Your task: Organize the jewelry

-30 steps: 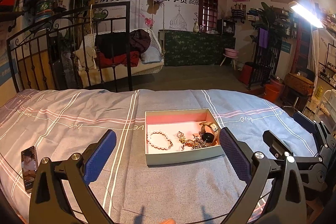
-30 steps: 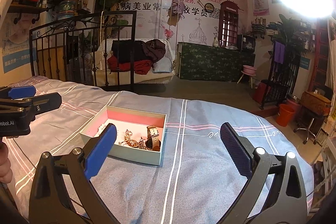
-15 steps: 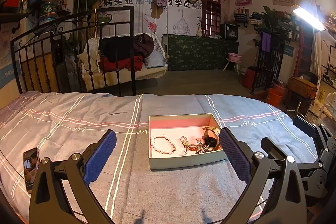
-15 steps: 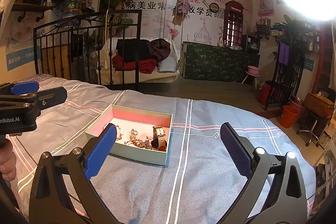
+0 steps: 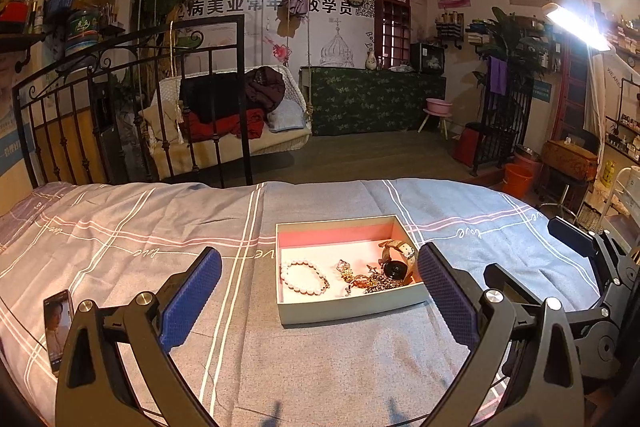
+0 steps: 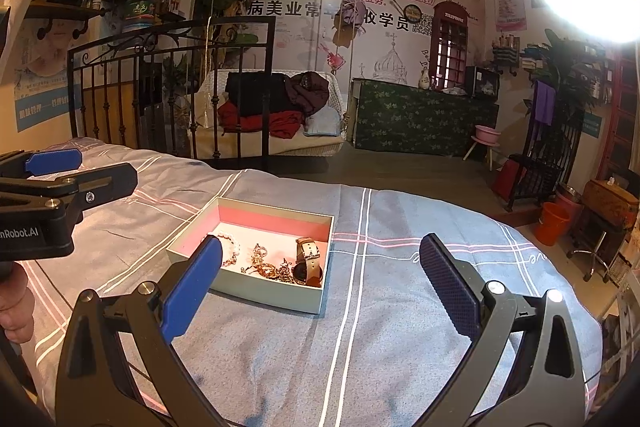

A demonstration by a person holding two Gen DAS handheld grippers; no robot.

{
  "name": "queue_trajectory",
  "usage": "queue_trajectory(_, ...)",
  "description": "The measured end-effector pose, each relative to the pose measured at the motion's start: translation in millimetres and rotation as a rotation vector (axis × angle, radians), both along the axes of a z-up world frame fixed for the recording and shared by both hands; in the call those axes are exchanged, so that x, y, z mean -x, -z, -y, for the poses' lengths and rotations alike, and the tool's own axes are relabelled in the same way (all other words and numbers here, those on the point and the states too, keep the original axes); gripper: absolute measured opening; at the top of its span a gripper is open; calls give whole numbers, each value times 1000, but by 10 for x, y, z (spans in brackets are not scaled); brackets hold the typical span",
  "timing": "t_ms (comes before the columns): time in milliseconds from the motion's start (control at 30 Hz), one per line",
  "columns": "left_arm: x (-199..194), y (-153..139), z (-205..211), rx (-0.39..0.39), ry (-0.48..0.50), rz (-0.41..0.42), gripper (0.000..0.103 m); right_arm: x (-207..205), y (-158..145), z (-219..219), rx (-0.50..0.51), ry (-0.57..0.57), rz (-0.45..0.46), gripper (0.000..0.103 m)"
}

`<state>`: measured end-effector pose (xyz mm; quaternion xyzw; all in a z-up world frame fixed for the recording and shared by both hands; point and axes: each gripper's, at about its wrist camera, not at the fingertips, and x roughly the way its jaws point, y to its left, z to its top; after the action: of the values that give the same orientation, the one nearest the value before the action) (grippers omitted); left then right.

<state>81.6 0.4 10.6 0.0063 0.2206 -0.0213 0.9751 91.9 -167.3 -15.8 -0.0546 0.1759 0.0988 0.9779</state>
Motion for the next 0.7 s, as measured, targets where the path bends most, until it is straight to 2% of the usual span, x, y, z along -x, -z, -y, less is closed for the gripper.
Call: queue_trajectory(700,-5,34,18,-5,10,-10,97,-9,30,-6,5,-7,-6,97)
